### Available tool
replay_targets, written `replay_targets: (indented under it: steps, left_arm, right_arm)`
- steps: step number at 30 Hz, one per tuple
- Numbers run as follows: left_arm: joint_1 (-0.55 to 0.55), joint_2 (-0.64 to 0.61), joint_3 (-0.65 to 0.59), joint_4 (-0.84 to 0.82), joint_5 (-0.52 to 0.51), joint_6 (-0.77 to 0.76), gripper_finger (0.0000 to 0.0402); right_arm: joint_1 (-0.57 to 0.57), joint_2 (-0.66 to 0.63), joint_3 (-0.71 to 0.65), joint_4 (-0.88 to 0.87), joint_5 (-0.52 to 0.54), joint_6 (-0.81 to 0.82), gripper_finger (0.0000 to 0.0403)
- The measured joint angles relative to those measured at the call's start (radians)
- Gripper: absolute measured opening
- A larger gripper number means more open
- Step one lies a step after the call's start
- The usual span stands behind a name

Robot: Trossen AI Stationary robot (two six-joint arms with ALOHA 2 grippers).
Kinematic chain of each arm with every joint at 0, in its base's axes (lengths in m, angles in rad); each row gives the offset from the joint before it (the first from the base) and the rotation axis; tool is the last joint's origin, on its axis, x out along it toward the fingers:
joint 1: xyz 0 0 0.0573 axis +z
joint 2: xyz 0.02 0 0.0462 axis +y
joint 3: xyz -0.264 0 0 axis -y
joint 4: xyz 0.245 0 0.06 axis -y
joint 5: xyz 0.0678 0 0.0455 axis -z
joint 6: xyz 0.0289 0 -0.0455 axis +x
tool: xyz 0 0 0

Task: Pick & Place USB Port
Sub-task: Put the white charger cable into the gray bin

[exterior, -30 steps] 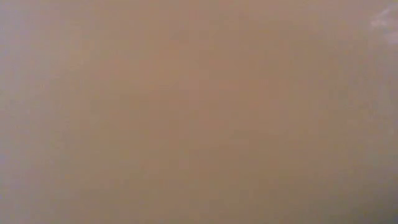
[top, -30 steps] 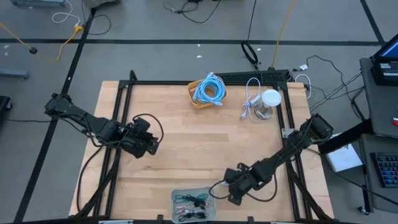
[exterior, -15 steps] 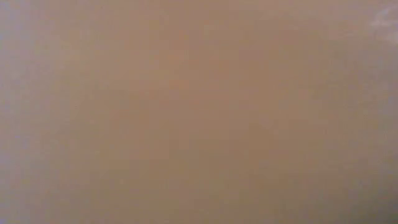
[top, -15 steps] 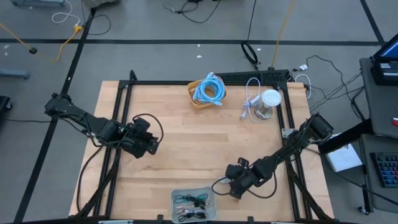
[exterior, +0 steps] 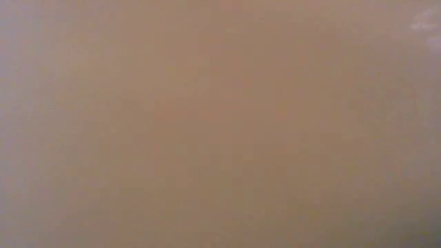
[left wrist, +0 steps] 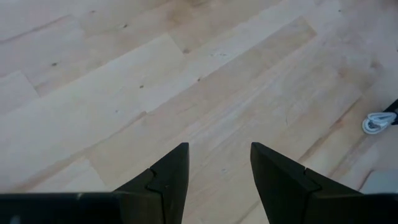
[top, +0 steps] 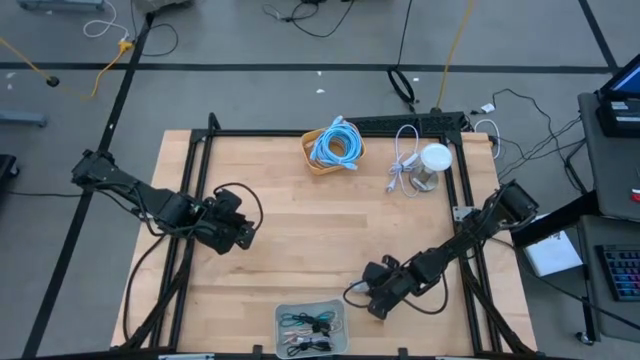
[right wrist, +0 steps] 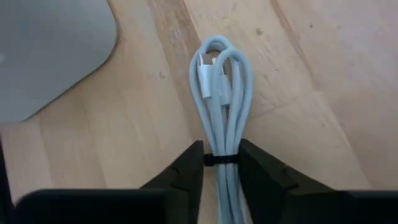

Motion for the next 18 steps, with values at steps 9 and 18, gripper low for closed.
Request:
replay_targets:
  steps: [9,18]
  left_arm:
    - [0.000,0.000,0.000,0.000,-0.003,0.000,0.0175]
    - [0.000,0.000,0.000,0.000,-0.009,-0.009,0.0175]
  right_arm:
    - [-0.008,0.007,0.015,0.056,0.013,-0.013,0.0041]
    - [-0.092,0.008,0.193,-0.113,0.064,-0.179,0.0047]
